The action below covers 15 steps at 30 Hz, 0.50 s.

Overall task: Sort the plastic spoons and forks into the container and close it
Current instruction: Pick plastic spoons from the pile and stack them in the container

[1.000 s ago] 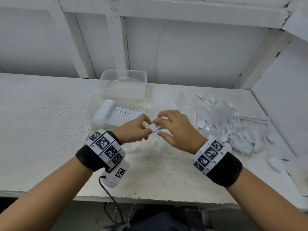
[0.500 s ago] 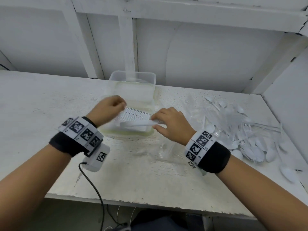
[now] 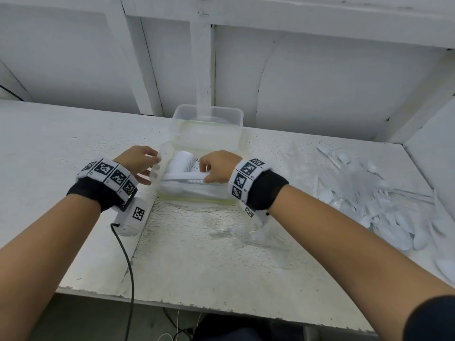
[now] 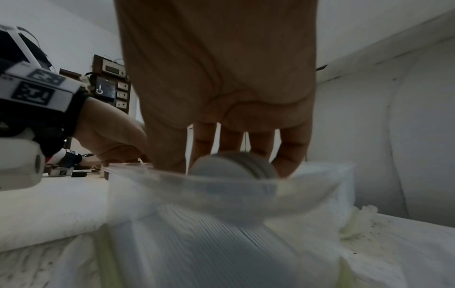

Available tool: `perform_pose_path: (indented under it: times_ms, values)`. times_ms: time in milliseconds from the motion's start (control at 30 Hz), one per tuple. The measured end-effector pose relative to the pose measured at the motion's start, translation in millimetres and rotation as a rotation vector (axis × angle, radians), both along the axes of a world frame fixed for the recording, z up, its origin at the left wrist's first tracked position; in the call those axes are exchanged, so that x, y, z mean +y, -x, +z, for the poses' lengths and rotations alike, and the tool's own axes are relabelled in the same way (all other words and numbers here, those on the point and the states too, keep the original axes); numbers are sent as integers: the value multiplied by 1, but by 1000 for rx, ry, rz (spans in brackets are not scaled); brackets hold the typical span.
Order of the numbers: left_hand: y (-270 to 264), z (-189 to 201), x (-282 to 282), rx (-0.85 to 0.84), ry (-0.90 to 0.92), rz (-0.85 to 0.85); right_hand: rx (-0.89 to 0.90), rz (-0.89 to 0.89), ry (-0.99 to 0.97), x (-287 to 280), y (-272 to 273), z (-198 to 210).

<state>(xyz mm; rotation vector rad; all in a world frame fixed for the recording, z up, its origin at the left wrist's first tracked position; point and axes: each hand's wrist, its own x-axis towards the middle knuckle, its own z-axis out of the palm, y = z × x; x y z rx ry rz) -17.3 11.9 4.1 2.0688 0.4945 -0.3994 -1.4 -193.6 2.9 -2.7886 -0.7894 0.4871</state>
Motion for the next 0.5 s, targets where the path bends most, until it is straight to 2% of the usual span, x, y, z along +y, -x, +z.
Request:
perform_pose_path:
  times_ms: [100, 233, 500]
  values:
    - [-1, -2, 3, -5, 31, 7, 112, 35, 50, 6, -6, -2]
    - [-3, -4, 3, -11, 43, 2, 220, 13, 1, 5, -10, -4]
    - [-4, -5, 4, -13, 29, -12, 288, -4, -95, 2, -13, -7]
